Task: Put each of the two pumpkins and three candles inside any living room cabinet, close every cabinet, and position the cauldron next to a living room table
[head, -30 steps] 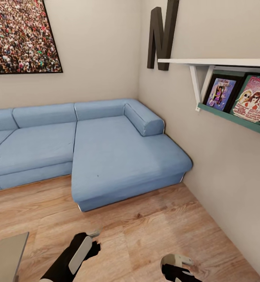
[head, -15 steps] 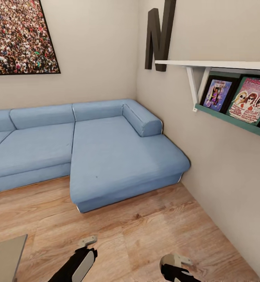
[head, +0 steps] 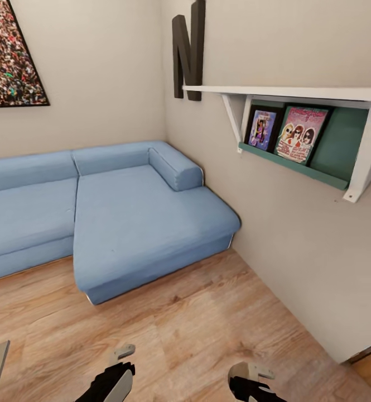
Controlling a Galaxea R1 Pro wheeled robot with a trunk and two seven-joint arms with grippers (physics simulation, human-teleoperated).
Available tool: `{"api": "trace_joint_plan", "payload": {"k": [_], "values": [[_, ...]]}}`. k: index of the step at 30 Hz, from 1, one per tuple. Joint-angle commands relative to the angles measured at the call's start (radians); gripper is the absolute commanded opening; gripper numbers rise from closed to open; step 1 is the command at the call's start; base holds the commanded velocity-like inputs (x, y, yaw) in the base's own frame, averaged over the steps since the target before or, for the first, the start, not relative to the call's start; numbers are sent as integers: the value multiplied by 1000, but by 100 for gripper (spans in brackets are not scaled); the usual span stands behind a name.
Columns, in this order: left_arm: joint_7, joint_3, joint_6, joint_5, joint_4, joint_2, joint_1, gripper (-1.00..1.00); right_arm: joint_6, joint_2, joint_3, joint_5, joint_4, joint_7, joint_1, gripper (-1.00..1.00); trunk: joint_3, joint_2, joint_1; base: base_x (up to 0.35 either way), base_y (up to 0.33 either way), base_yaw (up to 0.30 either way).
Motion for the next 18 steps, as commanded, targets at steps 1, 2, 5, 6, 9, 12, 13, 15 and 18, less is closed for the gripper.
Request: {"api": "trace_joint_plan", "payload": {"k": [1, 2, 5, 6, 9, 12, 13, 15, 18], "values": [[8, -6, 4, 5, -2, 1, 0, 100, -3, 0, 9, -12, -1, -4, -1, -100, -1, 0, 0, -147, -252, -278], [8, -6, 4, 5, -1, 1, 0, 100, -3, 0, 8, -12, -1, -4, -1, -100, -1, 0, 0, -100, -268, -278], [8, -6, 3, 5, -1, 1, -1, 100, -3, 0, 8, -12, -1, -4, -1, -100, -1, 0, 0, -44, -221, -278], [8, -6, 3, 5, -1, 1, 0, 100, -3, 0, 8, -12, -1, -4, -1, -100, -1, 0, 0, -13, -79, -278], [8, -6, 3, 5, -1, 1, -1, 100, -3, 0, 8, -12, -1, -4, -1, -100, -1, 0, 0, -6, -35, -278], [8, -6, 3, 5, -1, 1, 0, 100, -3, 0, 9, -12, -1, -4, -1, -100, -1, 0, 0, -2, -11, -278], [8, -6, 3, 5, -1, 1, 0, 100, -3, 0, 9, -12, -1, -4, -1, -100, -1, 0, 0, -1, -3, -278], [8, -6, 3, 5, -1, 1, 0, 100, -3, 0, 9, -12, -1, -4, -1, -100, -1, 0, 0, 0, -2, -278], [8, -6, 3, 5, -1, 1, 0, 100, -2, 0, 8, -12, 0, -4, -1, -100, -1, 0, 0, 0, -1, -278]]}}
